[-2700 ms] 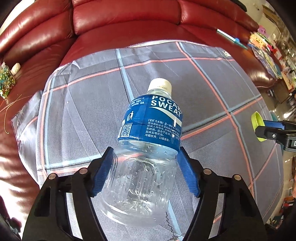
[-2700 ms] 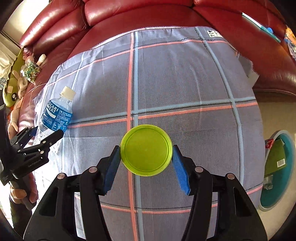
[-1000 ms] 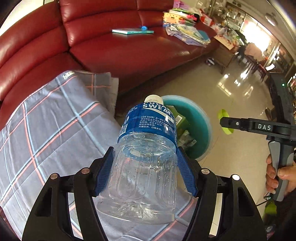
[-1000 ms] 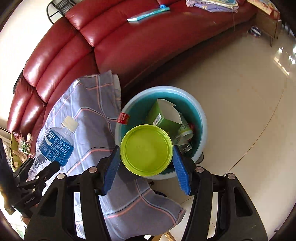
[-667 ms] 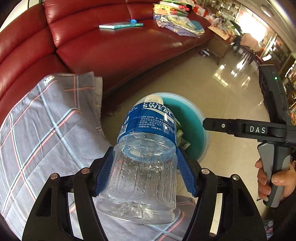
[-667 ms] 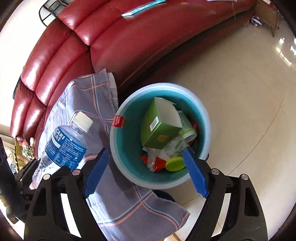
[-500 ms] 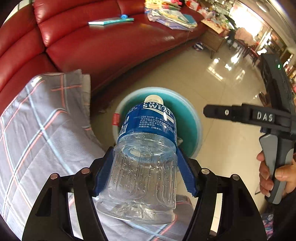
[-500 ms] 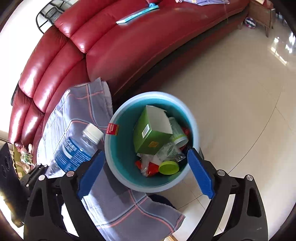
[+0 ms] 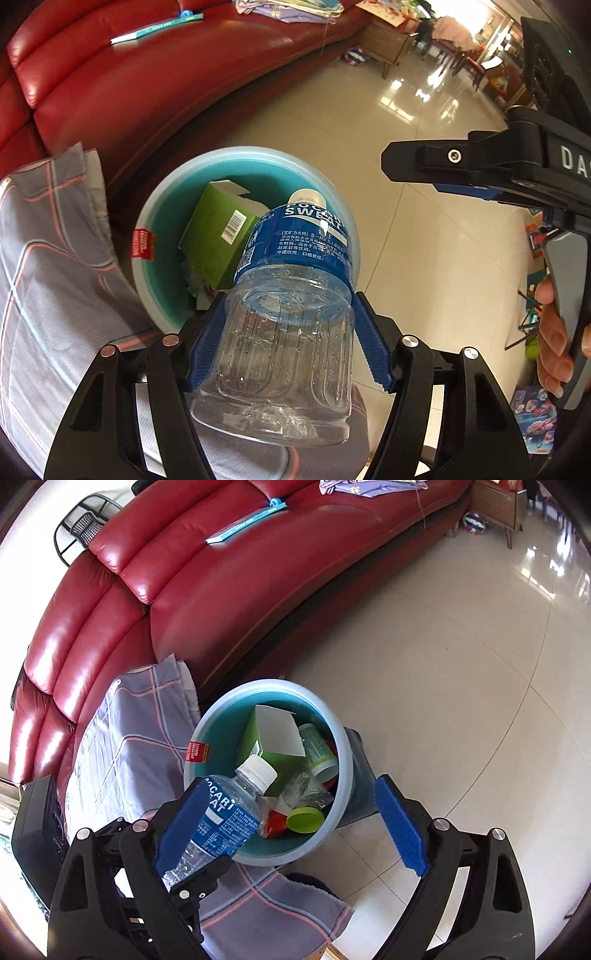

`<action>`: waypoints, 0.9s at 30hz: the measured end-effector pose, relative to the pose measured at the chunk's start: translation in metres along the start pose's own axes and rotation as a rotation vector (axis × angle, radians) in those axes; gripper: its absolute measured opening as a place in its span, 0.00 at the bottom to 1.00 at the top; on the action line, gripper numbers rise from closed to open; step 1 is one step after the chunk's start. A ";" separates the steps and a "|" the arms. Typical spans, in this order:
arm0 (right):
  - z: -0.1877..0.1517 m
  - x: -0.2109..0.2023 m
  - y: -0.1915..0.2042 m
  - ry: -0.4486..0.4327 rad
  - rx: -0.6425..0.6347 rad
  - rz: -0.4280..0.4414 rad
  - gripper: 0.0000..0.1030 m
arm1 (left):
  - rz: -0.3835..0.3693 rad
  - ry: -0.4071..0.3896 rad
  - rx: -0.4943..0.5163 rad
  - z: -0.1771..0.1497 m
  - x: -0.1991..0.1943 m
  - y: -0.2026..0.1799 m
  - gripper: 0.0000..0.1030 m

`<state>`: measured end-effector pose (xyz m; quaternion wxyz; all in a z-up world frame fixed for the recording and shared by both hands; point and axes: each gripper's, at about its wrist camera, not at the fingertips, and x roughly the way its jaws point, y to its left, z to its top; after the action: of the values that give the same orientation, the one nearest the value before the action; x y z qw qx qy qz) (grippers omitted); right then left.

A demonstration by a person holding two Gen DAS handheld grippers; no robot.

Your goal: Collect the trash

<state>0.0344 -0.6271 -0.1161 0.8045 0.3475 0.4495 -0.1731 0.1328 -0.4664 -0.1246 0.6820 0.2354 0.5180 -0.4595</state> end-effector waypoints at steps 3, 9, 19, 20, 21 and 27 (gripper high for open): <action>0.000 0.000 0.001 0.000 -0.003 -0.006 0.85 | -0.006 -0.005 -0.017 0.004 0.008 0.001 0.67; -0.002 0.000 0.004 0.006 -0.004 -0.011 0.89 | 0.086 -0.088 -0.051 0.003 -0.007 0.001 0.94; -0.014 -0.004 0.017 0.027 -0.031 0.006 0.94 | 0.138 -0.173 -0.162 -0.009 -0.045 0.025 0.96; -0.016 -0.006 0.020 0.032 -0.043 0.010 0.94 | 0.152 -0.186 -0.171 -0.013 -0.050 0.027 0.96; -0.019 -0.007 0.024 0.036 -0.056 0.012 0.94 | 0.166 -0.199 -0.180 -0.016 -0.056 0.028 0.96; -0.040 -0.021 0.051 0.051 -0.175 0.015 0.94 | 0.213 -0.244 -0.273 -0.045 -0.091 0.039 0.96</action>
<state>0.0294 -0.5636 -0.0914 0.8213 0.2835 0.4807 -0.1183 0.1407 -0.3777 -0.0620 0.8100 0.1367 0.4612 -0.3355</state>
